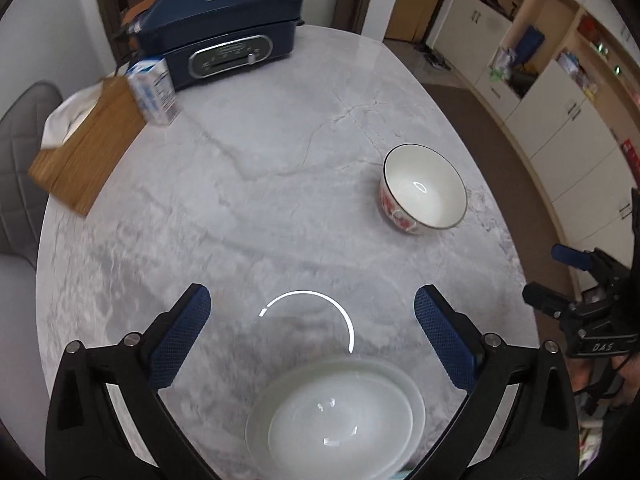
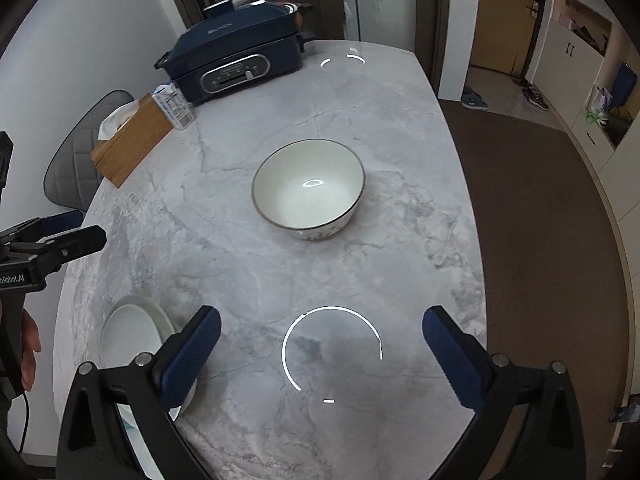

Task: Organize plates and bowls
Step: 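Grip the red floral brown-rimmed bowl rim with both tools, then carry the floral bowl with both tools into the nested white bowls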

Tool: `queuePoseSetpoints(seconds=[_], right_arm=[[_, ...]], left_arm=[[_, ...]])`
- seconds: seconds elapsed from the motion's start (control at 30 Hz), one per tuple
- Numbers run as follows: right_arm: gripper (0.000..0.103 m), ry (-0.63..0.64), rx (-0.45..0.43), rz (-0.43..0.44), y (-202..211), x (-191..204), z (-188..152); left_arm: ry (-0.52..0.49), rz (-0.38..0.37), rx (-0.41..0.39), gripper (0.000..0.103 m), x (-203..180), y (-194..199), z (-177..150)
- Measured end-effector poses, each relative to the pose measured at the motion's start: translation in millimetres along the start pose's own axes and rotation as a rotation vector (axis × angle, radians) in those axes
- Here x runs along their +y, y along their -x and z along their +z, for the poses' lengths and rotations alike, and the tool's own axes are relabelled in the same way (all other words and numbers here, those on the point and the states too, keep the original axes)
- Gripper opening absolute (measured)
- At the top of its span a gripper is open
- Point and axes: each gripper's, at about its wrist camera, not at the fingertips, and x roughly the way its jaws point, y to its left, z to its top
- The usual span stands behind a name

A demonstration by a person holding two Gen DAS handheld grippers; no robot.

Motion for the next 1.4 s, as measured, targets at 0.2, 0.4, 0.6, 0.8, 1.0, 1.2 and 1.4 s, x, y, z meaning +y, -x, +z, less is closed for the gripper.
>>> queuePoseSetpoints(seconds=[0.2,0.4,0.6,0.8,1.0,1.2,1.4], right_arm=[[0.098,-0.092,0.031,0.036,-31.3,-30.4,46.0],[0.064,-0.168,0.092,0.011,-78.8,-48.2,76.7],[0.064,-0.195,0.14,0.054,-112.5,-50.9,84.1],[0.041,-0.178,0.195,0.042,-138.2,-46.9,85.2],[0.015,-0.131,0.193,0.076,-139.7,-34.2,86.7],[0.013,-0.123,0.195,0.067,-136.8,-26.9,85.5],[0.012,-0.086,0.167,0.07,-109.0,-11.5,88.1]], left_arm=[[-0.062,0.009,0.048,0.103,-36.4,-56.4,62.5],[-0.062,0.051,0.119,0.102,-60.6,-121.4,91.5],[-0.067,0.035,0.155,0.102,-65.9,-160.7,94.2],[-0.029,-0.041,0.2,0.048,-60.8,-187.9,90.5],[-0.06,-0.081,0.184,0.014,-75.5,-189.8,90.1],[-0.065,-0.07,0.183,0.01,-80.0,-186.2,85.0],[-0.079,-0.07,0.143,0.01,-74.2,-141.7,75.5]])
